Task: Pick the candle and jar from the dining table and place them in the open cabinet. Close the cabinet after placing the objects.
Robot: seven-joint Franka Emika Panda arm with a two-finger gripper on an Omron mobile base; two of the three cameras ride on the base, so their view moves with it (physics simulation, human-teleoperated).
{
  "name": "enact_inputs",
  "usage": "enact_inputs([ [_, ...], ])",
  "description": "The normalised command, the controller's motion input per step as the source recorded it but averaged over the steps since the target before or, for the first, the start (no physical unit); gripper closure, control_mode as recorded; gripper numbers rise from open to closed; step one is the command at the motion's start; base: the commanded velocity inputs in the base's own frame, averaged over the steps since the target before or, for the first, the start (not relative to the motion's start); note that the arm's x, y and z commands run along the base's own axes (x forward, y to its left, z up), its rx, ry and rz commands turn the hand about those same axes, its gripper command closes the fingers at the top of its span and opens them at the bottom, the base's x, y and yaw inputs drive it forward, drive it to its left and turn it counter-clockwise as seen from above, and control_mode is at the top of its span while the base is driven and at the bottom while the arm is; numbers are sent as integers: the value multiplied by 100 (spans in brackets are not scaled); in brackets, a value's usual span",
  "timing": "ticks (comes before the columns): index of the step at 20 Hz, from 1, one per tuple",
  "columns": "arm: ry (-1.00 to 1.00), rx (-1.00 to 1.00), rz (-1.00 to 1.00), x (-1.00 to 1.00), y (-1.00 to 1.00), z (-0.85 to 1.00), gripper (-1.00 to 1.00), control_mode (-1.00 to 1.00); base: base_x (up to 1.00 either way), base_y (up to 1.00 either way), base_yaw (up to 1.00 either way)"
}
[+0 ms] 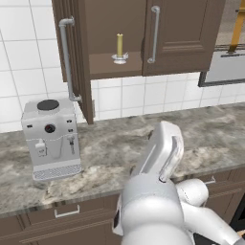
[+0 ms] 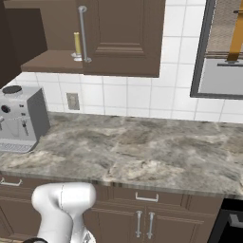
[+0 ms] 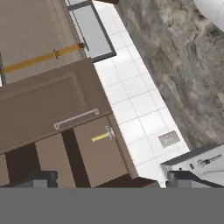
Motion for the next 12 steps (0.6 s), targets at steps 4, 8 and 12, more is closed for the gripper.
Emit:
enact_inputs([
  [4, -5, -25, 2, 24, 13, 0, -100, -100, 0, 0, 0],
  [8, -7, -23, 0, 35, 6, 0, -100, -100, 0, 0, 0],
  [12, -7, -12, 0, 33, 12, 0, -100, -100, 0, 0, 0],
])
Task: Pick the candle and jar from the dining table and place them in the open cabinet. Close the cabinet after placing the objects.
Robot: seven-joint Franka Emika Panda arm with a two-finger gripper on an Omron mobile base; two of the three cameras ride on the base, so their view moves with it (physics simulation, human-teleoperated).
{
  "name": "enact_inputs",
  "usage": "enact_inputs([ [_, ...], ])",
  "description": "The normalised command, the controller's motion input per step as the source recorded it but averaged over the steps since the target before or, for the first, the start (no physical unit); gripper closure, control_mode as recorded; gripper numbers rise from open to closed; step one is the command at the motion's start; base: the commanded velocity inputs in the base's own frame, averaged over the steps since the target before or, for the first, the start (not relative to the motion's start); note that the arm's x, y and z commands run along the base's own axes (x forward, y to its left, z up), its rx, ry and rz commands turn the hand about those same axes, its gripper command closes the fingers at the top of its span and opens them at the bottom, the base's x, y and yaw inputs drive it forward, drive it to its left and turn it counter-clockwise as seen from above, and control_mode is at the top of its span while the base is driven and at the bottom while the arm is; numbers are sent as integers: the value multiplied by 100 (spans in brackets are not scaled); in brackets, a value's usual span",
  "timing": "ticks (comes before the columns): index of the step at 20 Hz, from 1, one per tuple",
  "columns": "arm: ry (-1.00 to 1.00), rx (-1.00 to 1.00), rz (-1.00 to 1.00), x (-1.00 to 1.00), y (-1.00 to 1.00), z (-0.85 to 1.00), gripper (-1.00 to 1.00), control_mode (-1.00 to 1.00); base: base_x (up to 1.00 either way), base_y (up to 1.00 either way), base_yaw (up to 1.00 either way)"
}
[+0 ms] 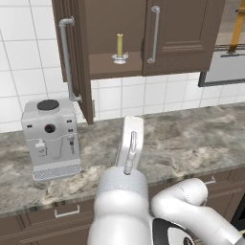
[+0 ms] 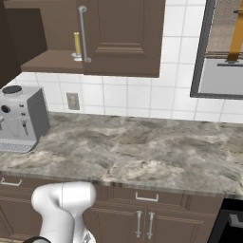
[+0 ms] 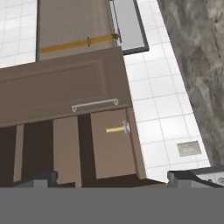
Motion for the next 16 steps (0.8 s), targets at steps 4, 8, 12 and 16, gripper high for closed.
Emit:
enact_inputs([
  [4, -7, -1, 0, 24, 20, -1, -100, -100, 0, 0, 0],
  [8, -6, 0, 0, 26, 18, 0, -100, -100, 0, 0, 0],
  [12, -4, 1, 0, 27, 24, 0, -100, -100, 0, 0, 0],
  [16, -1, 1, 0, 29, 29, 0, -100, -100, 0, 0, 0],
])
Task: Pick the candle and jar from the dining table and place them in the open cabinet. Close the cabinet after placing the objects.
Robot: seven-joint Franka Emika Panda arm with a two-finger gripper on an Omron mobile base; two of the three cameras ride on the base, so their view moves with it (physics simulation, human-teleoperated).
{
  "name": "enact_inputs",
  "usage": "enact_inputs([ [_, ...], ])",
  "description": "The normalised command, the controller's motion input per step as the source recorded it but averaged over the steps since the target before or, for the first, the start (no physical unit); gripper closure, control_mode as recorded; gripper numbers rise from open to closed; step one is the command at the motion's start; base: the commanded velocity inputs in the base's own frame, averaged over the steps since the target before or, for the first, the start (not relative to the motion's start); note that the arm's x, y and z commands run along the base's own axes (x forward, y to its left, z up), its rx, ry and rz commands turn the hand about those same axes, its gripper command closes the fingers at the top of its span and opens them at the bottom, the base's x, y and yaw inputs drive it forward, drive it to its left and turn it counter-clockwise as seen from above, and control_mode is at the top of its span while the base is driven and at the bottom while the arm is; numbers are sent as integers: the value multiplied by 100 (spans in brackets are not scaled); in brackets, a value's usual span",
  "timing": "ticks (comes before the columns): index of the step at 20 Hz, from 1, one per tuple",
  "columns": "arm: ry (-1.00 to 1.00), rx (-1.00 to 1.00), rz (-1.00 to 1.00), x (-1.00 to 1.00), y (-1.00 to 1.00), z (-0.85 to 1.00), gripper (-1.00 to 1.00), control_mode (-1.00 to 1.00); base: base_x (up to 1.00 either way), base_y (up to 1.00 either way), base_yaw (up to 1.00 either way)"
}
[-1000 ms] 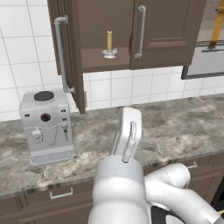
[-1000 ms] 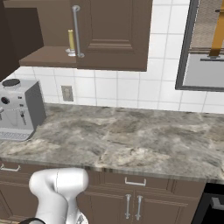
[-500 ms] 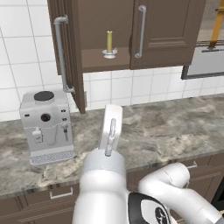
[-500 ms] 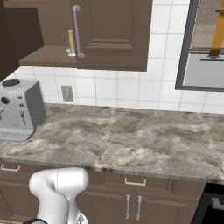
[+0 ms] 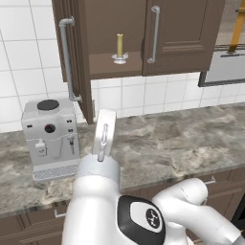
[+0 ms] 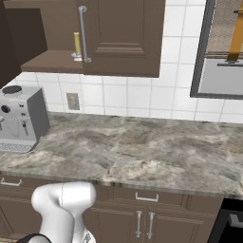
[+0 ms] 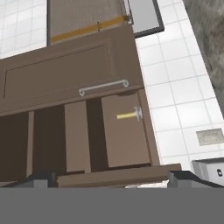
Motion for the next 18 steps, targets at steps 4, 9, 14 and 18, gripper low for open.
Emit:
enact_inputs([
  [4, 0, 1, 0, 33, 22, 0, -100, -100, 0, 0, 0],
  [9, 0, 0, 0, 38, 20, 0, -100, -100, 0, 0, 0],
  [14, 0, 2, 0, 42, 25, 0, -100, -100, 0, 0, 0],
  [18, 0, 2, 0, 45, 28, 0, -100, -100, 0, 0, 0],
])
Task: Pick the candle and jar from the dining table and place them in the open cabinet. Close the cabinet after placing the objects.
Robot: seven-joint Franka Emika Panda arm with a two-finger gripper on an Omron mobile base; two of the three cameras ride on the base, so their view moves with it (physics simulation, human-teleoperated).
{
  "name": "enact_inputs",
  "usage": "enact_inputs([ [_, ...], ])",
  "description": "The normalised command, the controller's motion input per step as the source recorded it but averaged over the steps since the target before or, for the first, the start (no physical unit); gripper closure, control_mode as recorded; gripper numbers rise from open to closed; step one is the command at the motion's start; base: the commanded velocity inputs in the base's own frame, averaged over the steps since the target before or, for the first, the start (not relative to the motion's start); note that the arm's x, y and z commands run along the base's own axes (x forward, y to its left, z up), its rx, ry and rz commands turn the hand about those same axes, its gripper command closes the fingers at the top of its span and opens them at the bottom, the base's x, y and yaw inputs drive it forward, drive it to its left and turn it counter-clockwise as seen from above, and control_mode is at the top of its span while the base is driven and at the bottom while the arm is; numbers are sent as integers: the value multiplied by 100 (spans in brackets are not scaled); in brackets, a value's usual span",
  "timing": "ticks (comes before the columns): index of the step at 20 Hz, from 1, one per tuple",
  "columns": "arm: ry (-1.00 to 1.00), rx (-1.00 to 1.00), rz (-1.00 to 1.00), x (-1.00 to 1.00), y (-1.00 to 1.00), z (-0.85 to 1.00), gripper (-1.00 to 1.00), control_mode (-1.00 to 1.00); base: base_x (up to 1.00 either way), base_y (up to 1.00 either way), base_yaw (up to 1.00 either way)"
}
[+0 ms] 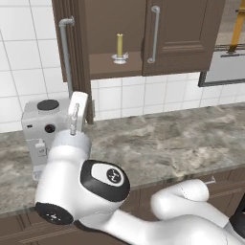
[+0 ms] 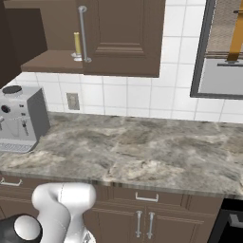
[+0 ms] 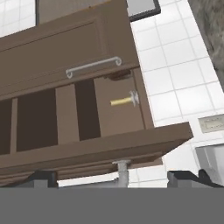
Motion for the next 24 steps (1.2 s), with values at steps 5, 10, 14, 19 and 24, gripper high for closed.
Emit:
enact_inputs([
  [5, 0, 2, 0, 47, 24, 0, -100, -100, 0, 0, 0],
  [10, 0, 2, 0, 17, 2, 0, -100, -100, 0, 0, 0],
  [14, 0, 2, 0, 4, -16, 1, -100, -100, 0, 0, 0],
  [19, -1, 1, 0, 4, -24, 1, -100, -100, 0, 0, 0],
  [24, -1, 1, 0, 9, -38, 4, -100, -100, 0, 0, 0],
])
